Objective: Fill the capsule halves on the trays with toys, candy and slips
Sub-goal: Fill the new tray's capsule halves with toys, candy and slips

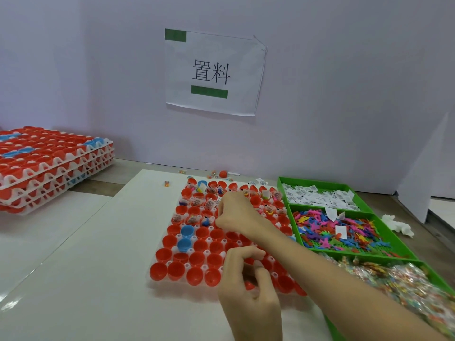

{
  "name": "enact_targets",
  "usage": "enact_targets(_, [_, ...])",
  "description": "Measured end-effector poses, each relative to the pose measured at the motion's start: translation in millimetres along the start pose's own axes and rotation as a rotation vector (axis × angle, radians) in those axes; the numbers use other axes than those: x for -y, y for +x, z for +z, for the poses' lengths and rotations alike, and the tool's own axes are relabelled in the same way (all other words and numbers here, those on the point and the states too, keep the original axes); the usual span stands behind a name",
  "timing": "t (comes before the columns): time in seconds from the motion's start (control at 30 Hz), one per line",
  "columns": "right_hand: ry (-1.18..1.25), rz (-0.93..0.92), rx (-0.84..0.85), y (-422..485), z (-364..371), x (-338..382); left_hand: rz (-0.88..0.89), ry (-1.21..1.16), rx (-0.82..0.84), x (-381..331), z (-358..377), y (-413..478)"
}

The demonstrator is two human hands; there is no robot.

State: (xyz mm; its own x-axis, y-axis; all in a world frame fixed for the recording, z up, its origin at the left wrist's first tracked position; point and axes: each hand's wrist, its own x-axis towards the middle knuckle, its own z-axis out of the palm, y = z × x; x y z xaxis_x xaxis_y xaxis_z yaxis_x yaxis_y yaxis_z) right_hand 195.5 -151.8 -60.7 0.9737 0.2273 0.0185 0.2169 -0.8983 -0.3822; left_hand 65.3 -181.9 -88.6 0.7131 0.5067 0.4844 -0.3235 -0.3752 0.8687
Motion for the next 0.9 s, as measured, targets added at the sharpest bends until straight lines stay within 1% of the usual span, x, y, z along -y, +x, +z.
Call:
enact_targets(0.03, [0.012, 0.000, -0.001, 1.4, 0.1, 0.8, 0.005, -0.027, -0.029, 30.2, -25.2, 18.3])
enact_targets(0.07, [0.018, -0.007, -0.007, 1.6, -1.0, 1.3, 0.010, -0.210, -0.026, 28.7, -42.4, 3.8])
enact_targets(0.1, [0.030, -0.018, -0.016, 2.0, -0.8, -0.2, 0.054, -0.258, -0.027, 23.3, -45.6, -5.7])
enact_targets(0.17, [0.049, -0.045, -0.037, 1.5, -1.5, -3.9, 0.073, -0.214, -0.003, 22.1, -49.5, -6.9])
enact_targets(0.27, [0.056, -0.071, -0.037, -3.6, -4.7, -11.6, 0.067, -0.274, -0.015, 17.2, -43.0, -11.9])
enact_targets(0.33, [0.068, -0.088, -0.021, -5.6, -9.7, -14.5, 0.107, -0.303, -0.008, 24.4, -44.3, -9.5])
enact_targets(0.4, [0.102, -0.090, -0.014, -5.4, -21.5, -15.8, 0.144, -0.282, 0.001, 21.3, -44.8, -9.9])
enact_targets(0.5, [0.180, -0.062, -0.101, 1.0, -49.7, -30.5, 0.208, -0.275, 0.094, 20.3, -42.1, -12.1])
enact_targets(0.57, [0.202, 0.008, -0.218, 8.9, -70.0, -56.4, 0.322, -0.271, 0.216, 17.3, -41.5, -14.6])
enact_targets(0.63, [0.150, 0.123, -0.296, 14.9, -84.8, -93.5, 0.507, -0.230, 0.381, 14.2, -37.5, -22.1])
enact_targets(0.73, [0.031, 0.322, -0.323, 16.0, -94.1, -155.1, 0.830, -0.106, 0.669, 14.6, -26.2, -36.2])
enact_targets(0.77, [-0.011, 0.384, -0.320, 13.8, -95.3, -171.7, 0.897, -0.023, 0.792, 15.5, -23.2, -40.5])
enact_targets(0.8, [-0.054, 0.443, -0.306, 11.4, -96.0, -185.7, 0.934, 0.072, 0.911, 16.1, -20.7, -44.4])
enact_targets(0.83, [-0.093, 0.494, -0.275, 8.5, -96.3, -196.4, 0.932, 0.160, 1.000, 16.8, -19.1, -47.9])
enact_targets(0.9, [-0.123, 0.564, -0.211, 6.7, -95.3, -209.5, 0.887, 0.256, 1.086, 15.4, -18.7, -50.7])
